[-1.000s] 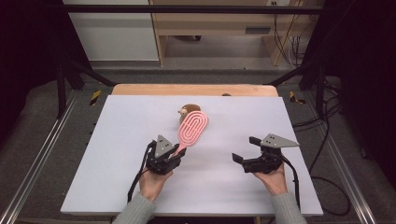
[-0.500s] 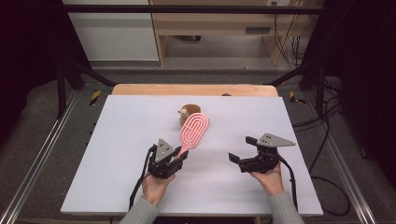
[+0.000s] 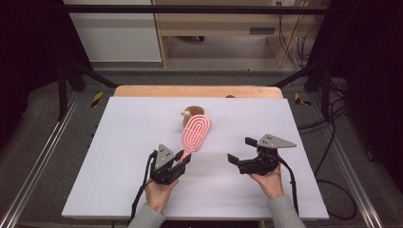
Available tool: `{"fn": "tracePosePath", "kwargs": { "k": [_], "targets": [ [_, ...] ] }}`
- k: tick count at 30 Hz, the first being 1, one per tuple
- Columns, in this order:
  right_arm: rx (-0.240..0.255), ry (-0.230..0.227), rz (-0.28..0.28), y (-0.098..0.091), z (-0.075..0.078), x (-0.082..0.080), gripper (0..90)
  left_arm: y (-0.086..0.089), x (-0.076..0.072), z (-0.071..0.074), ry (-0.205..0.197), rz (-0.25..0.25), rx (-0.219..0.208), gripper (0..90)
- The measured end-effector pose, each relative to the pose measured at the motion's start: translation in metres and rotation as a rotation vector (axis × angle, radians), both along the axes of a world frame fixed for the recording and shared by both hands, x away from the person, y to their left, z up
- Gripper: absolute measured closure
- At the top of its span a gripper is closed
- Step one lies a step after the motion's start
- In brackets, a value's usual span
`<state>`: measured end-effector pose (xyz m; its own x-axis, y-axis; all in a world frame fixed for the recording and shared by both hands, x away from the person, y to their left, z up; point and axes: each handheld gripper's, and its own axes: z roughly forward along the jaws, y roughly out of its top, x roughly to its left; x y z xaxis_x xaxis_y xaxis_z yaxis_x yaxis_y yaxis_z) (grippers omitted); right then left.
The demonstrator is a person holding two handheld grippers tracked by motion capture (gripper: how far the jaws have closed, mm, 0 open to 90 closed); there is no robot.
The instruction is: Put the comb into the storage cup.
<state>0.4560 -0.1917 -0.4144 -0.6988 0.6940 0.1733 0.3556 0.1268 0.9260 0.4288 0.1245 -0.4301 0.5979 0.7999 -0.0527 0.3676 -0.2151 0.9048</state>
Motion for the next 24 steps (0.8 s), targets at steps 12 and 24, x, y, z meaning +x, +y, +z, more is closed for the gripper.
{"fn": "tracePosePath", "kwargs": {
  "k": [12, 24],
  "targets": [
    [0.031, 0.021, 0.0, 0.007, 0.002, 0.0, 2.9, -0.01, -0.004, -0.005, -0.023, 0.015, 0.006, 69.8],
    [0.059, 0.041, -0.005, 0.016, 0.005, -0.001, 2.8, -0.022, -0.005, -0.01, -0.021, 0.001, 0.021, 69.8]
  ]
}}
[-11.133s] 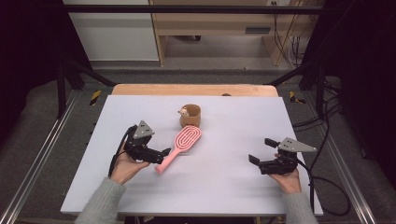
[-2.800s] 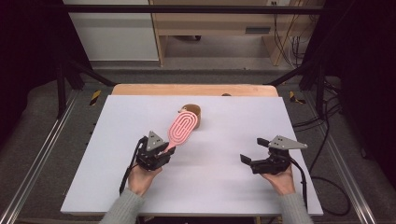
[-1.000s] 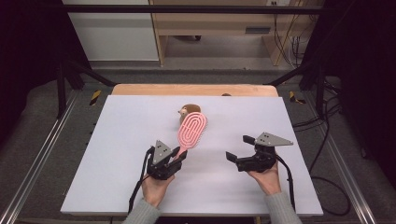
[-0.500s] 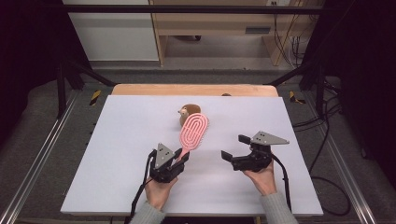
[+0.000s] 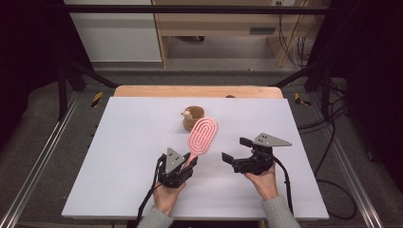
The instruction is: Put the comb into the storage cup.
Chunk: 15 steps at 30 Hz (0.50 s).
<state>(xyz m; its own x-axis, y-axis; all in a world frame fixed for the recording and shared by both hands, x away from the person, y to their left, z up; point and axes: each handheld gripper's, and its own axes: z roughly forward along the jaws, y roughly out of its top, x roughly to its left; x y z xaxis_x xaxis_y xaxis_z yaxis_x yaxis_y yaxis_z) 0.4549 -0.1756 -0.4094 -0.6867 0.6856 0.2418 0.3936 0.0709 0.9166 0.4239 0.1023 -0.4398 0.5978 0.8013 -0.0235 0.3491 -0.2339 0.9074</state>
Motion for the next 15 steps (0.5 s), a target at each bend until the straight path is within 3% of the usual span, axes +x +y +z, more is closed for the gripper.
{"fn": "tracePosePath", "kwargs": {
  "k": [15],
  "targets": [
    [0.029, 0.033, -0.019, 0.01, 0.001, 0.001, 2.8, -0.016, -0.003, -0.001, -0.012, -0.016, 0.009, 69.8]
  ]
}}
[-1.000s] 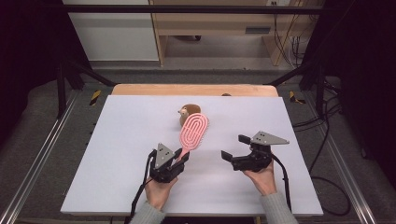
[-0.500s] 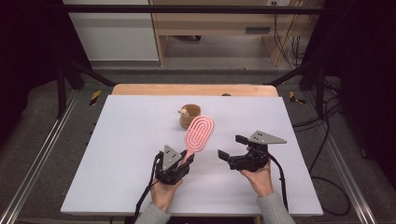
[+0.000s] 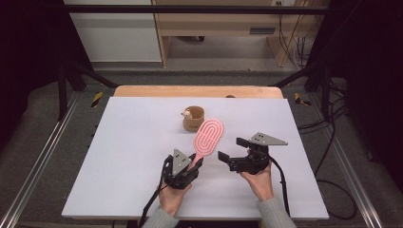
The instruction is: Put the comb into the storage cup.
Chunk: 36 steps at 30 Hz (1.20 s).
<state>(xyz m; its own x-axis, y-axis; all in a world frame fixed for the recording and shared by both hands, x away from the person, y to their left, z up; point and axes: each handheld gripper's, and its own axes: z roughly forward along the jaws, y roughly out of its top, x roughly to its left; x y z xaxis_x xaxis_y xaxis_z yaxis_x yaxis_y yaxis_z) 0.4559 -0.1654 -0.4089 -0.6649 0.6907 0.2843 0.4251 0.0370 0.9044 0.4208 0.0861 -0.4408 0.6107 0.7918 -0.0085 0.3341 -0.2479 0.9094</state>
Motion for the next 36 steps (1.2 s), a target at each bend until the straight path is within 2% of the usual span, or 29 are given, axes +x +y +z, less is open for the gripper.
{"fn": "tracePosePath", "kwargs": {
  "k": [8, 23, 32, 36],
  "targets": [
    [0.018, 0.01, -0.008, 0.001, -0.001, 0.001, 3.3, -0.011, -0.004, -0.002, -0.014, -0.019, 0.018, 69.8],
    [0.057, 0.046, -0.005, 0.002, -0.005, 0.003, 8.4, -0.026, -0.014, -0.003, -0.031, -0.055, 0.024, 69.8],
    [0.106, 0.069, 0.001, -0.001, -0.005, 0.004, 16.1, -0.03, -0.017, -0.003, -0.036, -0.069, 0.022, 69.8],
    [0.118, 0.076, 0.003, -0.002, -0.006, 0.005, 22.2, -0.032, -0.019, -0.003, -0.038, -0.074, 0.024, 69.8]
  ]
}}
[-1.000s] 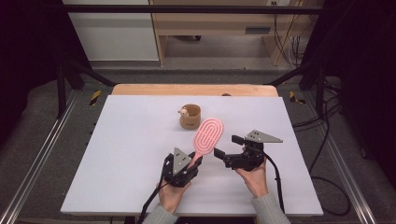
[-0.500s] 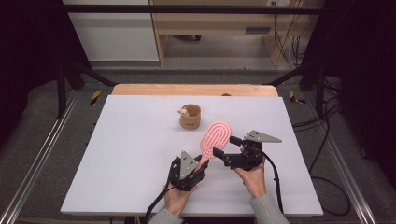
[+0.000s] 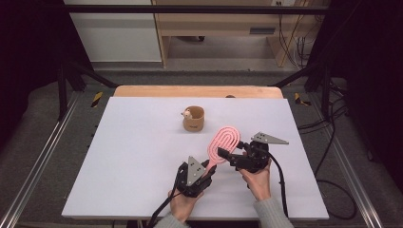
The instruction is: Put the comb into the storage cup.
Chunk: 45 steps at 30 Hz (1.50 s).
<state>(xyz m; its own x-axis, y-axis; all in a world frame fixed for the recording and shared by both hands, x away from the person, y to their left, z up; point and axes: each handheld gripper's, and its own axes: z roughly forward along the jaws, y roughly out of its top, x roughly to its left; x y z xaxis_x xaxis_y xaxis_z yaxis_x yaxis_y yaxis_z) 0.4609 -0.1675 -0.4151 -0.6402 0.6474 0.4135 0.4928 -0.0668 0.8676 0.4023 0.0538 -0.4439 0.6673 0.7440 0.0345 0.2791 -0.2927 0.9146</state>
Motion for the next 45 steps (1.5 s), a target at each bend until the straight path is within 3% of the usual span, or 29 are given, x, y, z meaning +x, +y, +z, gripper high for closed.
{"fn": "tracePosePath", "kwargs": {
  "k": [16, 35, 45],
  "targets": [
    [0.057, 0.047, 0.036, -0.004, -0.001, 0.0015, 51.6, -0.0036, -0.0038, 0.0001, -0.015, -0.012, -0.002, 69.8],
    [0.125, 0.138, 0.069, -0.0061, -0.0021, 0.0037, 59.5, -0.0052, -0.0045, -0.0019, -0.027, -0.003, 0.011, 69.9],
    [0.14, 0.145, 0.097, -0.0046, -0.0014, 0.0026, 62.8, -0.0055, -0.0036, -0.003, -0.031, -0.001, 0.019, 69.9]
  ]
}}
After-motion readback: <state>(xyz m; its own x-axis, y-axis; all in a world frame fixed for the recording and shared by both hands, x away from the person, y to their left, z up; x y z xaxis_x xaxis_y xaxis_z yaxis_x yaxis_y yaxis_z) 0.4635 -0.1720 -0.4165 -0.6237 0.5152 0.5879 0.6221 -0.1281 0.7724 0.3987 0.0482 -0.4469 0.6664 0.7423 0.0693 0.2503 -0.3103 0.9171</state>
